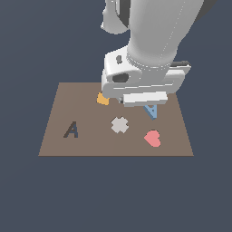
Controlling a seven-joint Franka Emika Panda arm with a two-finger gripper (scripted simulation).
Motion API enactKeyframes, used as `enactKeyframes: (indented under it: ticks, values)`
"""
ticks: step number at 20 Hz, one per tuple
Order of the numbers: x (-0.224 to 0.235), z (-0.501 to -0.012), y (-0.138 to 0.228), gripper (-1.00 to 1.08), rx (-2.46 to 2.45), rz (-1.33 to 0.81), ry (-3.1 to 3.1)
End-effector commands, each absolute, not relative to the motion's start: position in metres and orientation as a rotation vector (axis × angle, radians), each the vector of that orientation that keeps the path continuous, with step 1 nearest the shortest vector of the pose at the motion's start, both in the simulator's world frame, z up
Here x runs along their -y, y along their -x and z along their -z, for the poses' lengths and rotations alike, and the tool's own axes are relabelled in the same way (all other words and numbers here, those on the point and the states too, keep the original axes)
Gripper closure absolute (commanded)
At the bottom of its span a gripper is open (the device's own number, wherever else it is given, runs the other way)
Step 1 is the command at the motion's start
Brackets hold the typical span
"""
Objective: Insert a designated object into the corresponding slot on a board.
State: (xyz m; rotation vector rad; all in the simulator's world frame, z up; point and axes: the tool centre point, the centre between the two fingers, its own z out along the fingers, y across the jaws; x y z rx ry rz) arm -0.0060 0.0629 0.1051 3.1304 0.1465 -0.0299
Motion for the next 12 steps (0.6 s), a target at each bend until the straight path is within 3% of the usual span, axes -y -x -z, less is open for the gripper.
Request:
enactKeyframes:
  ticks: [1, 12]
  values:
    - [-0.085, -0.087, 0.006, -0.92, -0.171, 0.021, -3.133]
    - [-0.13, -0.051, 0.003, -0.92, -0.222, 0.001, -3.135]
